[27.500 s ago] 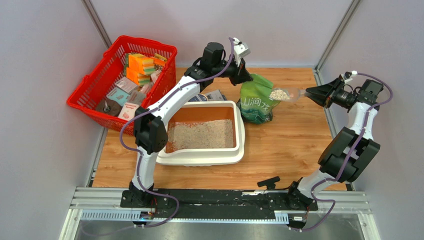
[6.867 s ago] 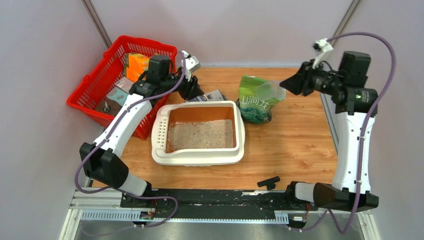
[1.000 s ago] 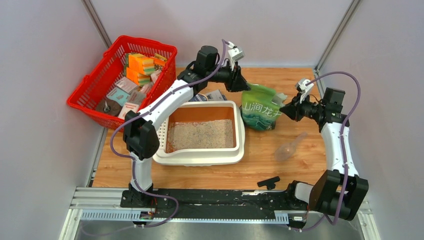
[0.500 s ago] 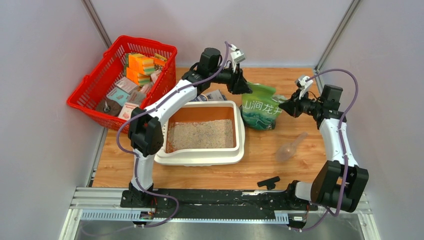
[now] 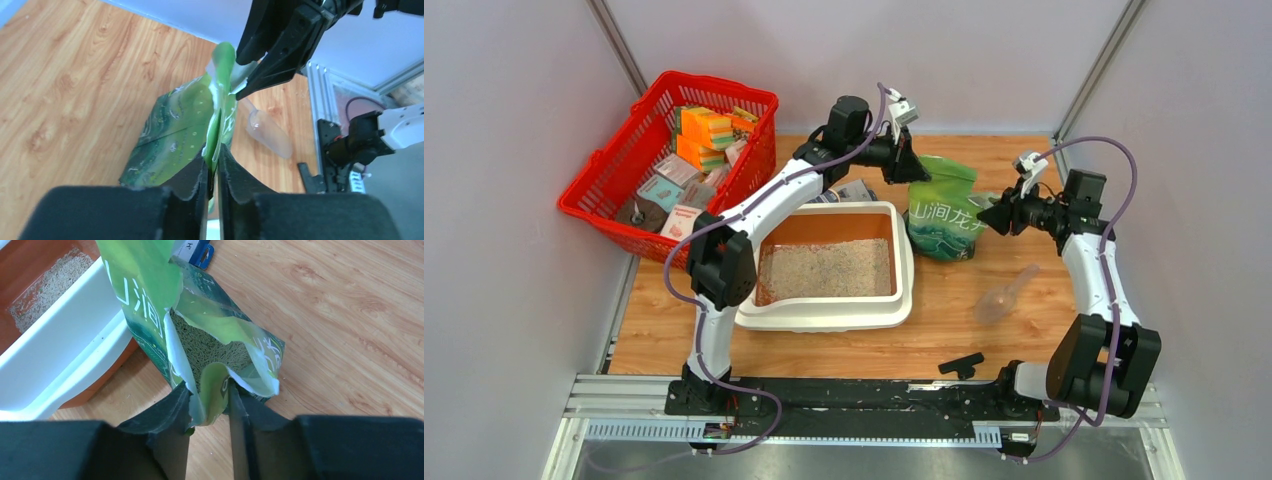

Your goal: Fill the litter box with clean litter

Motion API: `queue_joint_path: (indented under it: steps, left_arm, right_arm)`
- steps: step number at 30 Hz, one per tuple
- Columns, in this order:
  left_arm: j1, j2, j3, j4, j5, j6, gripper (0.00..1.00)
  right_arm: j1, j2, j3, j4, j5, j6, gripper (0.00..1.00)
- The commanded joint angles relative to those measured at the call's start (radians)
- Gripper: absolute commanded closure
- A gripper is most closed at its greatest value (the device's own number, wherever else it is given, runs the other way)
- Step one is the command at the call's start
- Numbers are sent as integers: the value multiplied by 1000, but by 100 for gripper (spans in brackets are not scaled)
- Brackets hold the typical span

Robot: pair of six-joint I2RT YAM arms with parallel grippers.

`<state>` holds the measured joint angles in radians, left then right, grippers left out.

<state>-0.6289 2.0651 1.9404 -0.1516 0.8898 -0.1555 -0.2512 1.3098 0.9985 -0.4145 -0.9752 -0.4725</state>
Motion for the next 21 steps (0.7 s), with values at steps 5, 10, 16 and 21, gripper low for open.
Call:
queue_joint_path:
  steps: [5, 10, 16, 21]
  left_arm:
    - [-6, -2, 25, 17, 0, 10, 98]
    - [-6, -14, 22, 17, -14, 1, 99]
    - [0, -22, 20, -26, -11, 14, 100]
    - [3, -28, 17, -71, -5, 37, 100]
  right_arm:
    - [-101, -20, 84, -139, -37, -93, 36]
    - [-125, -8, 61, -145, -60, -150, 25]
    - [-119, 57, 77, -53, -86, -150, 20]
    - [-108, 133, 126, 0, -134, -106, 15]
